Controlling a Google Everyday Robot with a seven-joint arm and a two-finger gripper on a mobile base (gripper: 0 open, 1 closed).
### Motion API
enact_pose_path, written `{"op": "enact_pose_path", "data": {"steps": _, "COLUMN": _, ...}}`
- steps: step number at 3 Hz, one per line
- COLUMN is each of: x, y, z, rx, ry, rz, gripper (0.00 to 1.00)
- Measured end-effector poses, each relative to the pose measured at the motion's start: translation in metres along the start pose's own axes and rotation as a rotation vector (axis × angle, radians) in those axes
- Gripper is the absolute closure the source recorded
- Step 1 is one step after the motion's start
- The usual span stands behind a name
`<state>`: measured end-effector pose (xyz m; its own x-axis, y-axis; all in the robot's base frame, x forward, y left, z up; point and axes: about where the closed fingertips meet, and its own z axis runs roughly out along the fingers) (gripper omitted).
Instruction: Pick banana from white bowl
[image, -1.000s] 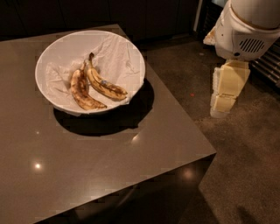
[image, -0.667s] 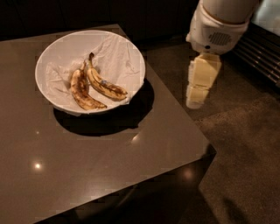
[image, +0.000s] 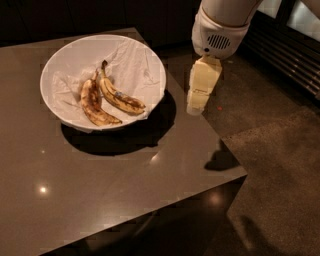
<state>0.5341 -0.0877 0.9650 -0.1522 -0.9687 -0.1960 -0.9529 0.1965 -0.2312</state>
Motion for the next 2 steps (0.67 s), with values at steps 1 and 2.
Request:
{"op": "enact_pose_path", "data": {"steps": 1, "x": 0.0, "y": 0.0, "z": 0.0, "rx": 0.0, "ry": 0.0, "rz": 0.0, "gripper": 0.0}}
{"op": "enact_pose_path", "data": {"steps": 2, "x": -0.03, "y": -0.034, "z": 0.029, "rx": -0.059, "ry": 0.042, "rz": 0.021, "gripper": 0.0}}
